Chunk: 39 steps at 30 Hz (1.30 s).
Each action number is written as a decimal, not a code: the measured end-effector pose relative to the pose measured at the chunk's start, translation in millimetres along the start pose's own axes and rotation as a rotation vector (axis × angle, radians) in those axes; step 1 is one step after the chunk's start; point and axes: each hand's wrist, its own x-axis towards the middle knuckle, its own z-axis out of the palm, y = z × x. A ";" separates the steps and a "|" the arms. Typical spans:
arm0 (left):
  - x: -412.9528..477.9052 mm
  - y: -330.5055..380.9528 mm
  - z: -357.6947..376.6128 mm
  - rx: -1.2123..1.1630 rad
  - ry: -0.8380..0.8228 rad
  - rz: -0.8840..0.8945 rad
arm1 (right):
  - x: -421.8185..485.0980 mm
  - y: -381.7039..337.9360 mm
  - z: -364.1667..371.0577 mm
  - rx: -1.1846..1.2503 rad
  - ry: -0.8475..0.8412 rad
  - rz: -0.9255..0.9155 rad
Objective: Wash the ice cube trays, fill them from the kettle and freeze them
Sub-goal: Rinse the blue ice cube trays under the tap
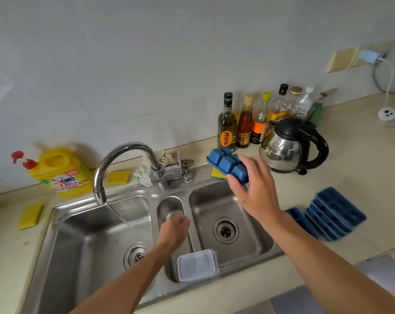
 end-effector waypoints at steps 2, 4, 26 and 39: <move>-1.7 5.7 1.9 0.015 0.008 0.015 | -29.9 10.4 5.6 -0.062 -0.168 0.060; 1.1 7.4 2.3 0.034 0.016 0.029 | -78.5 28.9 13.0 -0.276 -0.571 0.142; 71.0 40.6 46.0 -0.051 -0.161 0.210 | -61.7 30.0 37.7 0.293 -0.413 0.973; 52.4 109.5 80.5 -0.282 -0.072 0.137 | -41.2 72.6 -45.1 0.342 -0.738 1.011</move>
